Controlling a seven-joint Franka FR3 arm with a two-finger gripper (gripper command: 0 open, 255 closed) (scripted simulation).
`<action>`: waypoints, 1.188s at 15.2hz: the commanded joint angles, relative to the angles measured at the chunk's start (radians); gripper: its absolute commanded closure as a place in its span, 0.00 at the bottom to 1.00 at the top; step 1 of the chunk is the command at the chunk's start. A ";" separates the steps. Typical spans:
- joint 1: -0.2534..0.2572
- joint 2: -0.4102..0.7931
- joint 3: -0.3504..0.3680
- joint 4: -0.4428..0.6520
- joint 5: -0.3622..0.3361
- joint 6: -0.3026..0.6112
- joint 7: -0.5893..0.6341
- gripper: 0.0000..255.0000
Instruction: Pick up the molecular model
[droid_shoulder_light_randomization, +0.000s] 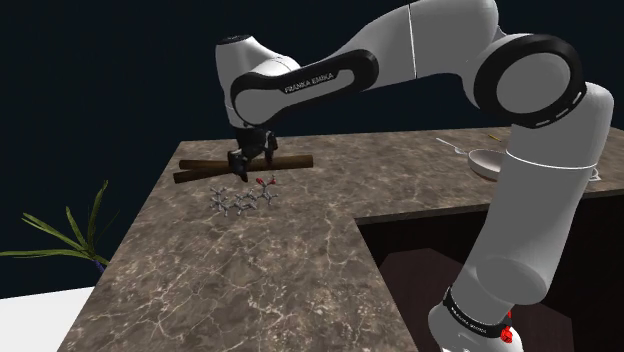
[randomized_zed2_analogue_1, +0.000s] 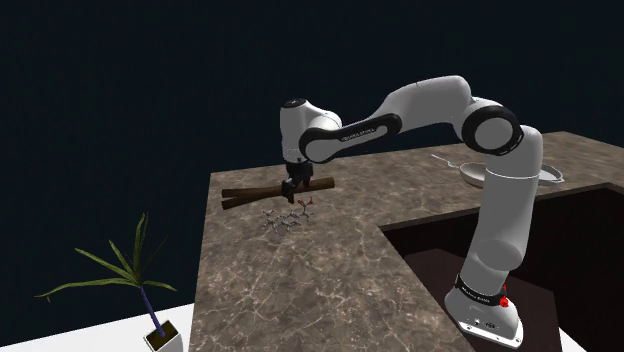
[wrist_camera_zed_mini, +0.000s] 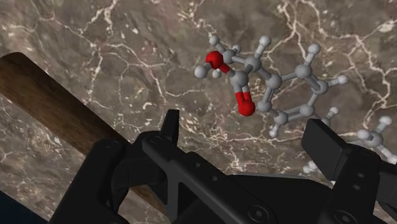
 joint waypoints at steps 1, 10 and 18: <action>0.002 0.010 0.000 -0.013 -0.006 0.022 0.009 0.00; 0.002 0.025 -0.002 -0.057 -0.017 0.079 0.023 1.00; 0.002 0.021 -0.002 -0.047 -0.014 0.066 0.019 1.00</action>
